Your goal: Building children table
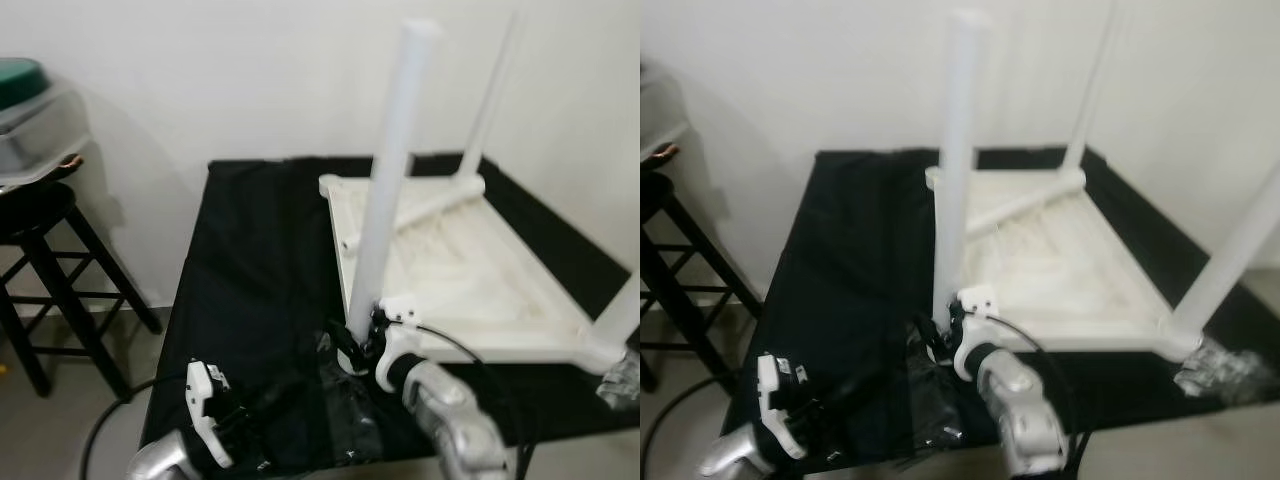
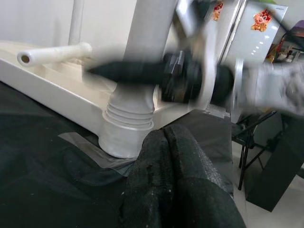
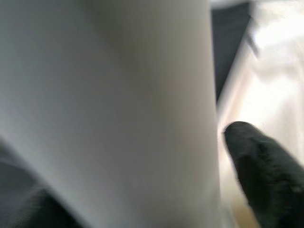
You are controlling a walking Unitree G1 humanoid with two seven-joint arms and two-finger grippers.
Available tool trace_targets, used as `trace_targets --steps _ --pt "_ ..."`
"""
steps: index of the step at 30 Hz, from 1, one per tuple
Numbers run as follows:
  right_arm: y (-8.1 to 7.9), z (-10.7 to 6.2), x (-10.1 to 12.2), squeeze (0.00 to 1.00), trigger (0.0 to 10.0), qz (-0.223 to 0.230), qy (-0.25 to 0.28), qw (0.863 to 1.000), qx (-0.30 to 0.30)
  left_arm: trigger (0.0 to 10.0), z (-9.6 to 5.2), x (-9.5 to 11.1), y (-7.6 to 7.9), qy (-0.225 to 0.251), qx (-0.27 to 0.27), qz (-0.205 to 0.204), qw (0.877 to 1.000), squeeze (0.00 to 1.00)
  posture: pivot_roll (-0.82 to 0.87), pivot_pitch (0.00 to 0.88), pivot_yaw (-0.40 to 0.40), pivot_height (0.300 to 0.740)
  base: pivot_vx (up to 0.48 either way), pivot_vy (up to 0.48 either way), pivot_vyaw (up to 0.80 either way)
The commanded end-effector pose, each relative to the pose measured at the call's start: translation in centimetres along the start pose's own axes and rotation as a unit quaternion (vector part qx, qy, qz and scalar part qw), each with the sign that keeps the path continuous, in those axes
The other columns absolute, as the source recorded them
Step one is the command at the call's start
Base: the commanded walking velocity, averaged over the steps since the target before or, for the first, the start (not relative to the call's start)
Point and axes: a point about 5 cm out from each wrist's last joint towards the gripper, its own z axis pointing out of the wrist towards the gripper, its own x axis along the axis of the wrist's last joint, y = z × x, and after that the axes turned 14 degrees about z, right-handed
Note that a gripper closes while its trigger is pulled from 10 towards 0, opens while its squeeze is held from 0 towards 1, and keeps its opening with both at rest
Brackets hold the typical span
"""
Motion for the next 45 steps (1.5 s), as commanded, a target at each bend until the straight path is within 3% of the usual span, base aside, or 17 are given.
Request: trace_targets --steps 1,2,3,5,15,16,17,31,32,33,34,35,36,37,38,39,45 --pt "-1.0 0.4 1.9 1.00 10.0 -0.010 0.027 0.997 0.065 10.0 0.1 -0.1 0.0 -0.001 -0.003 -0.005 1.000 0.00 0.03 0.000 0.002 0.740 0.000 0.000 0.00" --pt "-1.0 0.3 2.7 0.13 10.0 -0.043 0.005 0.993 0.112 10.0 0.2 -0.1 0.0 -0.001 -0.004 -0.006 1.000 0.00 0.03 0.000 -0.002 0.740 0.000 0.000 0.00" --pt "-0.8 0.1 3.0 0.00 10.0 -0.077 -0.021 0.986 0.148 10.0 0.3 -0.2 0.0 -0.001 -0.004 -0.006 1.000 0.00 0.03 0.000 -0.002 0.740 0.000 0.000 0.00" --pt "0.7 -0.5 3.1 0.00 10.0 -0.128 -0.093 0.967 0.201 10.0 0.3 -0.1 0.0 -0.001 -0.004 -0.004 1.000 0.00 0.05 0.000 -0.007 0.740 0.000 0.000 0.00" --pt "2.3 0.6 4.9 0.00 10.0 -0.118 -0.126 0.955 0.242 10.0 0.3 -0.1 -0.2 -0.003 0.000 0.001 1.000 0.00 0.06 0.000 -0.014 0.740 0.000 0.000 0.00" --pt "2.3 0.8 5.0 0.00 3.7 -0.110 -0.128 0.953 0.253 10.0 0.3 -0.2 -0.2 -0.003 0.000 0.001 1.000 0.00 0.07 0.000 -0.014 0.740 0.000 0.000 0.00" --pt "2.3 1.2 5.2 0.00 0.0 -0.105 -0.126 0.952 0.257 10.0 0.2 -0.2 -0.2 -0.003 0.000 0.001 1.000 0.00 0.07 0.000 -0.016 0.740 0.000 0.000 0.00" --pt "2.9 1.1 4.3 0.00 0.0 -0.095 -0.094 0.967 0.215 10.0 0.1 -0.2 0.1 -0.003 0.001 -0.003 1.000 0.00 0.05 0.000 -0.012 0.740 0.000 0.000 0.00" --pt "3.0 1.2 2.5 0.00 0.0 -0.082 -0.083 0.984 0.133 10.0 0.1 -0.2 0.2 -0.002 0.001 -0.005 1.000 0.00 0.05 0.000 -0.026 0.740 0.000 0.000 0.00" --pt "3.0 1.2 2.5 0.00 0.0 -0.082 -0.083 0.984 0.133 10.0 0.1 -0.2 0.2 -0.002 0.001 -0.005 1.000 0.00 0.05 0.000 -0.026 0.740 0.000 0.000 0.00" --pt "3.6 1.0 -0.1 0.00 0.0 -0.035 -0.032 0.996 -0.079 10.0 0.0 -0.2 0.2 -0.002 0.000 -0.007 1.000 0.00 0.04 0.000 -0.031 0.740 0.000 0.000 0.00" --pt "3.6 1.0 -0.1 0.00 0.0 -0.035 -0.032 0.996 -0.079 10.0 0.0 -0.2 0.2 -0.002 0.000 -0.007 1.000 0.00 0.04 0.000 -0.031 0.740 0.000 0.000 0.00" --pt "2.0 0.2 -3.9 0.00 0.0 0.001 -0.036 0.987 -0.157 10.0 0.0 -0.2 0.2 -0.001 0.000 -0.009 1.000 0.00 0.05 0.000 -0.028 0.740 0.000 0.000 0.00" --pt "2.0 0.2 -3.9 0.00 0.0 0.001 -0.036 0.987 -0.157 10.0 0.0 -0.2 0.2 -0.001 0.000 -0.009 1.000 0.00 0.05 0.000 -0.028 0.740 0.000 0.000 0.00" --pt "0.7 -0.5 -6.3 0.00 0.0 0.018 -0.059 0.980 -0.190 10.0 -0.1 -0.2 0.2 -0.003 -0.001 -0.008 1.000 0.00 0.02 0.000 0.000 0.740 0.000 0.000 0.00" --pt "0.2 -0.8 -6.8 0.00 0.0 0.011 -0.063 0.979 -0.193 10.0 0.0 -0.2 0.2 -0.005 -0.003 -0.008 1.000 0.00 0.03 0.000 -0.013 0.740 0.000 0.000 0.00" --pt "0.9 -0.6 -6.1 0.00 0.0 -0.025 -0.072 0.983 -0.169 10.0 0.0 -0.2 0.1 -0.005 -0.008 -0.012 1.000 0.00 0.03 0.000 -0.014 0.740 0.000 0.000 0.00"
